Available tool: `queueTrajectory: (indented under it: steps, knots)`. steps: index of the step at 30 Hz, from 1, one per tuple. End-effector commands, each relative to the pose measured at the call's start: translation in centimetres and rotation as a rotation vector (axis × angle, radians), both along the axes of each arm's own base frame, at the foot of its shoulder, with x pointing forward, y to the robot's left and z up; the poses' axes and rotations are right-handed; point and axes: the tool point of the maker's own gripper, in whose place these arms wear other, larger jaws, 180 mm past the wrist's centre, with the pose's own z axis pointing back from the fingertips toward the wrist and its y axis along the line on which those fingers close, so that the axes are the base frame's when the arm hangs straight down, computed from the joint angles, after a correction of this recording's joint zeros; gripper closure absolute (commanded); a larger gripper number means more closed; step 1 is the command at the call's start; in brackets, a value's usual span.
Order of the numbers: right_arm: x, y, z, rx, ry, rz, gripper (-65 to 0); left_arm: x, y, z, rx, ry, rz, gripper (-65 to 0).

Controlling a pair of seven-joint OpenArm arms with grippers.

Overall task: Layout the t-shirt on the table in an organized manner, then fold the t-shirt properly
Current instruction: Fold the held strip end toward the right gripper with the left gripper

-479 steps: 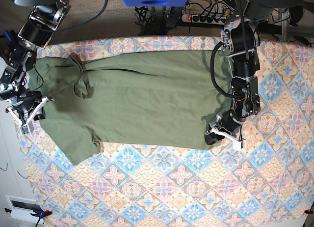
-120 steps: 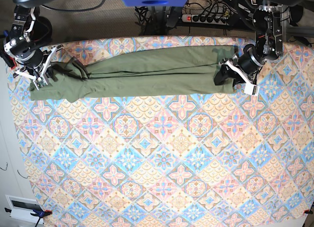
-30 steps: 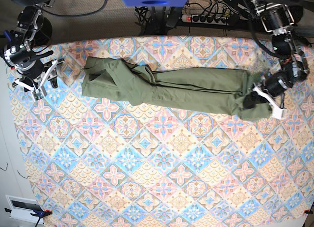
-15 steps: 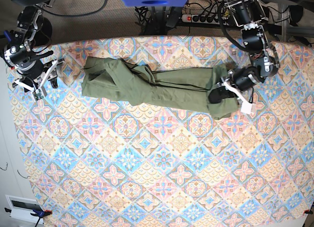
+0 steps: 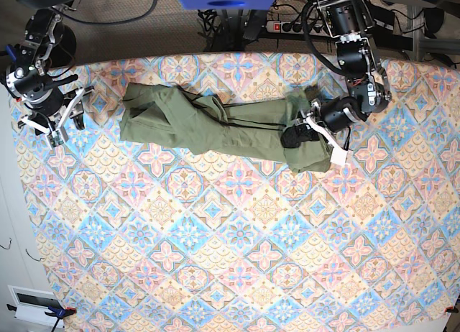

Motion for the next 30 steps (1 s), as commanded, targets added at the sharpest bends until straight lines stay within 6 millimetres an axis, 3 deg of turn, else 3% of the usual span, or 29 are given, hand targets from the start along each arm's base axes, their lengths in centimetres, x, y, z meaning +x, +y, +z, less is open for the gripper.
queueTrajectory:
  steps: [1,4,10,17,22,30]
  knots:
    - [0.7,-0.3,1.3,-0.014,-0.044,0.010,-27.5,0.5,-0.1,1.4,-0.029,-0.046,-0.007,-25.8]
    - [0.7,-0.3,1.3,-0.014,-0.044,0.010,-27.5,0.3,-0.4,3.1,-0.126,-0.078,-0.023,-31.9]
    - [0.7,-0.3,1.3,-0.014,-0.044,0.010,-27.5,0.8,2.3,6.3,-0.202,-0.158,-0.022,-28.5]
    - [0.7,-0.3,1.3,-0.014,-0.044,0.010,-27.5,0.9,5.2,6.3,-0.106,-0.153,-0.031,-24.4]
    - [0.4,-0.2,1.0,-0.015,-0.029,0.011,-27.6,0.5,6.9,4.9,0.016,-0.109,-0.039,-21.2]
    - [-0.1,6.4,-2.0,0.047,0.060,0.199,-27.8,-0.1,9.0,2.2,0.189,-0.060,-0.013,-15.1]
